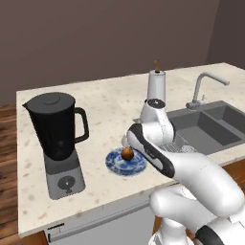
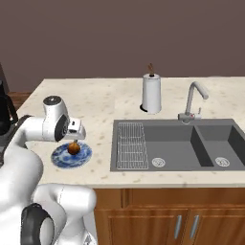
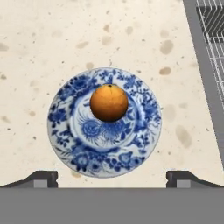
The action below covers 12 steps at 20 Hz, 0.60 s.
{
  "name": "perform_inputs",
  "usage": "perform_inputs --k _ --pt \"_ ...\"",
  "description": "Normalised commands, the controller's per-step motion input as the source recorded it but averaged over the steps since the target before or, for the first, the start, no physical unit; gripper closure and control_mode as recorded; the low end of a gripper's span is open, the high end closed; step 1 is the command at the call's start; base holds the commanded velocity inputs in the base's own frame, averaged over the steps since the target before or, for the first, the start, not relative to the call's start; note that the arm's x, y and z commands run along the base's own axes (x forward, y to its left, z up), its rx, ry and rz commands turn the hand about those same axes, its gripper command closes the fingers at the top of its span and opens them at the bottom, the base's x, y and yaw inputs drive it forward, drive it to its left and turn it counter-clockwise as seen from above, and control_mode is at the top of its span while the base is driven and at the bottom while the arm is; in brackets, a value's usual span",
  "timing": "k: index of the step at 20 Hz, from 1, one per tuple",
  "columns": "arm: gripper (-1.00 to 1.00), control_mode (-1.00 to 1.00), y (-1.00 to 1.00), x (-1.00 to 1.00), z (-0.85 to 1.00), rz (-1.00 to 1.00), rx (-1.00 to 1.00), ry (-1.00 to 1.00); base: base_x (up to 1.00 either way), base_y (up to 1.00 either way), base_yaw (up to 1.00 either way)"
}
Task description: Pick the peach and orange from the fridge and place them on the plate next to the blender to make a fruit smoothie.
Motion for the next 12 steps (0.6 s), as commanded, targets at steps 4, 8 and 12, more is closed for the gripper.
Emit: perform_inputs --k 4,8,12 --pt "-1.0 -1.0 -0.29 -0.75 0.67 0.0 0.0 -0.17 0.0 0.0 0.0" --pt "-1.0 -1.0 -0.13 -0.38 0.69 0.0 0.0 -0.34 0.0 0.0 0.0" --pt "-1.0 -1.0 -0.07 -0.42 0.71 0.0 0.0 -0.4 0.0 0.0 0.0"
